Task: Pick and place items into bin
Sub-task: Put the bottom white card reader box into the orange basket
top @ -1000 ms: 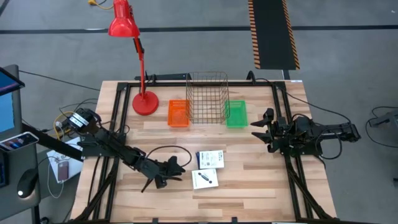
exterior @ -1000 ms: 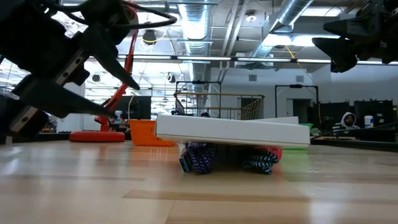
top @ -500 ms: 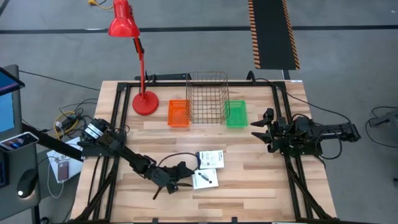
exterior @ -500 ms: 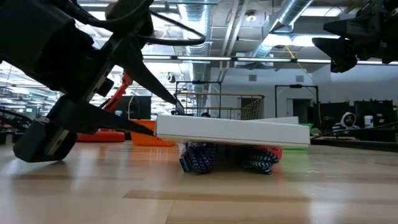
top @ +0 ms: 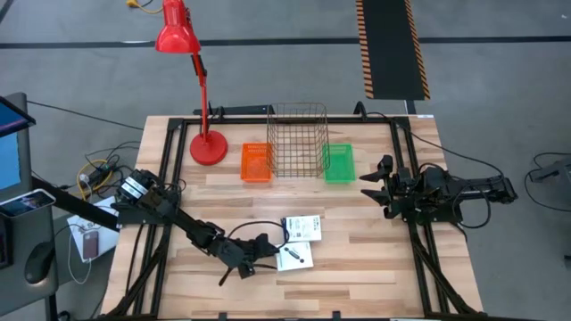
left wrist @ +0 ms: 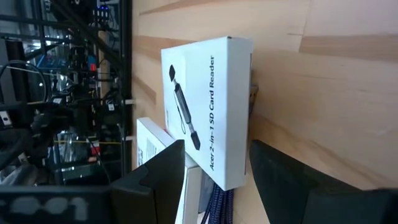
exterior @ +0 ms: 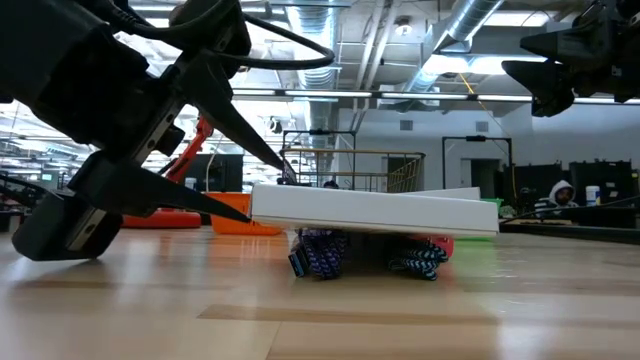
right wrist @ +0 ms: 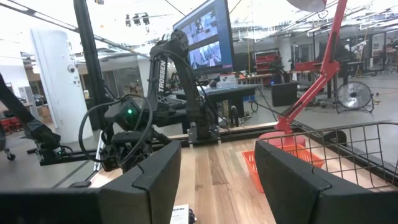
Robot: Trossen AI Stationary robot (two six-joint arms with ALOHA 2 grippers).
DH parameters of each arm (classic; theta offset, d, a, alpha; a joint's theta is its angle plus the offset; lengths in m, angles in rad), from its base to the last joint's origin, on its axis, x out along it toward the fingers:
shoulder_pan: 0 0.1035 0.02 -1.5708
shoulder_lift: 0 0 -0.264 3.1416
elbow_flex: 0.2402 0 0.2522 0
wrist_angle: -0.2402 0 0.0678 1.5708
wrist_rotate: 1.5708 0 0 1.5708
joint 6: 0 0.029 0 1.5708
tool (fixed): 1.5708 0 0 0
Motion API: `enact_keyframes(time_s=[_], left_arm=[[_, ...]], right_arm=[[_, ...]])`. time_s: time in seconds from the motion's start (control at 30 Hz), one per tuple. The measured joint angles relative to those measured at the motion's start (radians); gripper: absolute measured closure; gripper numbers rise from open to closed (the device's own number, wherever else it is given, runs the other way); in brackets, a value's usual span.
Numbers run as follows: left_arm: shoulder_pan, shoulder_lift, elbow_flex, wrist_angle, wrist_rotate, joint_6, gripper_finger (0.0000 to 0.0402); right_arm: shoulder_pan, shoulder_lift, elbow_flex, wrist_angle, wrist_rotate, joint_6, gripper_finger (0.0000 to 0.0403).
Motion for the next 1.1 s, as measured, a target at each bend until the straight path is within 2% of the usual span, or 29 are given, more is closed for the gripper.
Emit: enact_keyframes(time_s=[0.23, 1.1], left_arm=[[0.000, 0.000, 0.000, 0.012, 0.065, -0.029, 0.0229], [0.025, 0.003, 0.029, -0.030, 0.098, -0.033, 0.0228]], right_arm=[[0.000, 0.000, 0.000, 0.000, 0.000, 0.000, 0.0204], [0.000, 0.000, 0.000, 0.000, 0.000, 0.000, 0.0204]])
